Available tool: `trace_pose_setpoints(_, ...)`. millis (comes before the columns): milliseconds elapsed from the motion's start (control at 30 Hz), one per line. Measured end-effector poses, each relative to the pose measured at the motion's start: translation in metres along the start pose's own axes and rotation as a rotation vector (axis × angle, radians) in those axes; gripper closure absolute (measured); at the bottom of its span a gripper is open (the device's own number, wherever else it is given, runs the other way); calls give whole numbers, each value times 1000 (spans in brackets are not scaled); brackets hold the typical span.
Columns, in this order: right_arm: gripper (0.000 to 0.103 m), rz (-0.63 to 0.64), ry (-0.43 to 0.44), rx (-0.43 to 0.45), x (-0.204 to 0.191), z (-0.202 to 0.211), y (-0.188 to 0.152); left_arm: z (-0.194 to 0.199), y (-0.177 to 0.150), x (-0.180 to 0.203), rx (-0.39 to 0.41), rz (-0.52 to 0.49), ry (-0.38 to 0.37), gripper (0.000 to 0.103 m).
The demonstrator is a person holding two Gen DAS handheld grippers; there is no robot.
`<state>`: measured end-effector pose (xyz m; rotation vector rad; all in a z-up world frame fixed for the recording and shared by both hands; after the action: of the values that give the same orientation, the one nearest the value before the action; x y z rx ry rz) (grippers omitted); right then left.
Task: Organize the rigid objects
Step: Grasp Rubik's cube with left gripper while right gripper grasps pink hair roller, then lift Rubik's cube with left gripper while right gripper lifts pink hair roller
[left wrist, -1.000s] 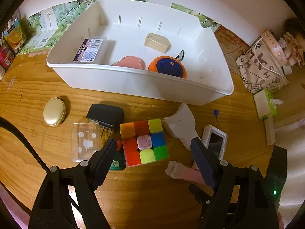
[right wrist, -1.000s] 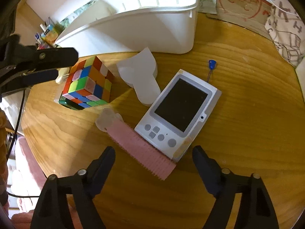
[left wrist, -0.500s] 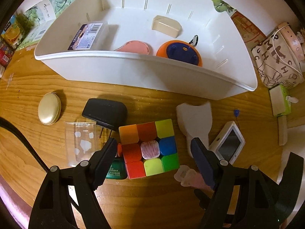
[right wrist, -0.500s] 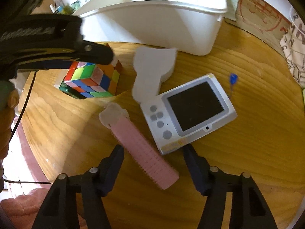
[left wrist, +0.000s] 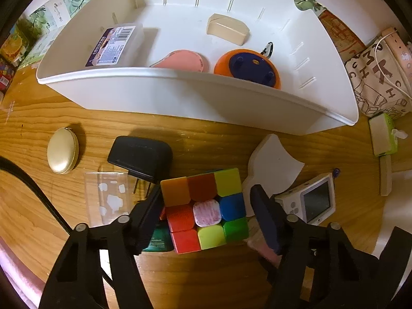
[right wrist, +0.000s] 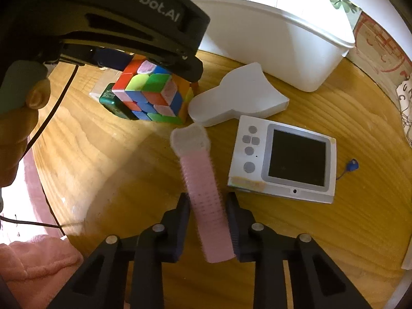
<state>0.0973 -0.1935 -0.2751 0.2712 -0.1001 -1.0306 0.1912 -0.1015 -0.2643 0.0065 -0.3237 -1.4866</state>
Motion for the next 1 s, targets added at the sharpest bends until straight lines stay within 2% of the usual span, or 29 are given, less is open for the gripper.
trace_pose_setpoints(533, 79, -3, -2, -9, 2, -5, -6, 1, -7, -3, -8, -21, -11, 39)
trace_pose_setpoints(1000, 79, -57, 15, -23, 11, -8, -7, 20, -36, -2, -8, -47, -23, 41)
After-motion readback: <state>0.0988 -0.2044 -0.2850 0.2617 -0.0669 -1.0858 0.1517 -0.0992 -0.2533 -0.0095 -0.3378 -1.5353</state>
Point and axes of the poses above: each gripper's, at about its wrist camera, not at the fingertips, and z roughly against the way its jaws point, x to its right, y to its top, the point moved 9 cm from there along -z, roughly the way its jaws point, and after that the axes turned 3 degrees about -y, right-handed, at the moved point
